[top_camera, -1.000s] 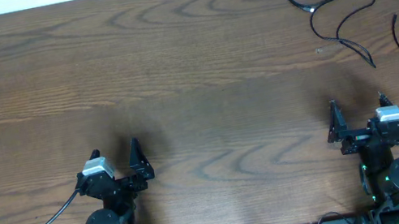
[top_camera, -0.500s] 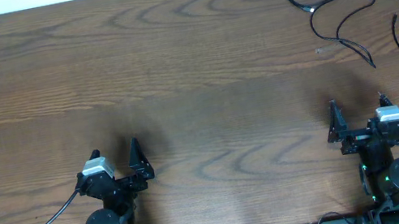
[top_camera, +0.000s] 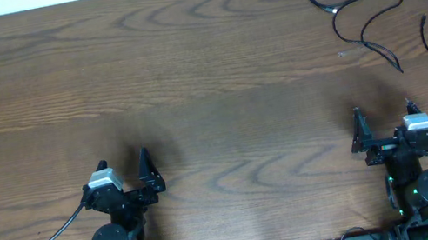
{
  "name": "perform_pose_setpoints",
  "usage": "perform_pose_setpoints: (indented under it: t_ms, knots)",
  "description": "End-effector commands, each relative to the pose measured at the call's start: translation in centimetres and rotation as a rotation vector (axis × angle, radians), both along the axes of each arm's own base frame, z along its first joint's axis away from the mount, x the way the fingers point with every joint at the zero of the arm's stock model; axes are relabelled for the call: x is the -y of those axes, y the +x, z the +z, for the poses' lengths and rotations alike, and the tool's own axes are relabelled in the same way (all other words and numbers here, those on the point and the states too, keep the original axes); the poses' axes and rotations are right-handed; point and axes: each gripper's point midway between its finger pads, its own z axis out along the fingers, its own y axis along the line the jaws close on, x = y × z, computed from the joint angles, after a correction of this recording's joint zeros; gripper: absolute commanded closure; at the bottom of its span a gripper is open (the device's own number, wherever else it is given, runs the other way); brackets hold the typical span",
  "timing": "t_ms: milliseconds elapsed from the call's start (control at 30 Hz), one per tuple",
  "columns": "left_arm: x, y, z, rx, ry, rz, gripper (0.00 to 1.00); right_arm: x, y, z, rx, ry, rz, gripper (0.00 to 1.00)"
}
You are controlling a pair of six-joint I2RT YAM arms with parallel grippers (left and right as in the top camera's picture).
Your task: Untangle cables
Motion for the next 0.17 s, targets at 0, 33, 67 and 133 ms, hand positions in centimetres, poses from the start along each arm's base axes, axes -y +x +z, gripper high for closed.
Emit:
perform_pose_setpoints:
  t_ms: [0,33,67,133]
  knots:
    - [-0.22,-0.09,-1.69,-0.051,0.007,0.013,0.08,0.03,-0.03,-0.02,0.001,0.009,-0.005,0.01]
    - [-0.23,-0.09,-1.69,-0.051,0.007,0.014,0.08,0.03,-0.03,-0.02,0.001,0.009,-0.004,0.01]
    - [-0.22,-0.09,-1.69,-0.051,0.007,0.013,0.08,0.03,-0.03,-0.01,0.001,0.009,-0.005,0.01]
    - [-0.23,-0.09,-1.69,-0.051,0.007,0.014,0.08,0.03,-0.03,-0.01,0.001,0.009,-0.005,0.01]
